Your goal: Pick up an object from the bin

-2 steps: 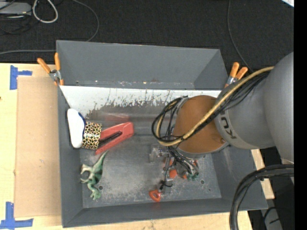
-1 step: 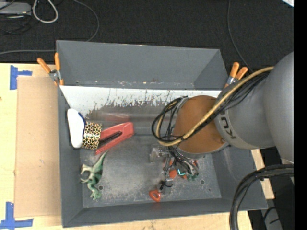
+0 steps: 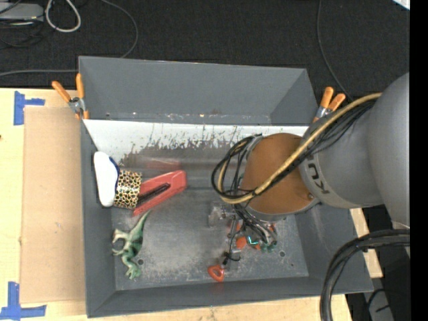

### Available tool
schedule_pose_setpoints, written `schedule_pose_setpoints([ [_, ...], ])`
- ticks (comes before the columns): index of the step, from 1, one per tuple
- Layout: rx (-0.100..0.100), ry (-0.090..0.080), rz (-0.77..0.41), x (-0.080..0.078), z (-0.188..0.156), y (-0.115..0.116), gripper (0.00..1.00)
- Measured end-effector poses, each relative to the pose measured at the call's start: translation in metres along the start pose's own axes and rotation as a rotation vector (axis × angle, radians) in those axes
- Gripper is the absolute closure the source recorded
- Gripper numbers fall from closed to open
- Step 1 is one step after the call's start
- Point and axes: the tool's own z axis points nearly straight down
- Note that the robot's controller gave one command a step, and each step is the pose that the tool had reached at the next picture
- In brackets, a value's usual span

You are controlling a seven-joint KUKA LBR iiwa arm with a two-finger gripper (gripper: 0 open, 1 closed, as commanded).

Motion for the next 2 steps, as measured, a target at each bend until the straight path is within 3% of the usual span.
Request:
schedule_pose_setpoints([
  [1, 0.0, 0.0, 0.0, 0.0, 0.0, 0.0, 0.0],
  [2, -0.001, 0.004, -0.22, 0.032, 0.007, -0.044, 0.0],
])
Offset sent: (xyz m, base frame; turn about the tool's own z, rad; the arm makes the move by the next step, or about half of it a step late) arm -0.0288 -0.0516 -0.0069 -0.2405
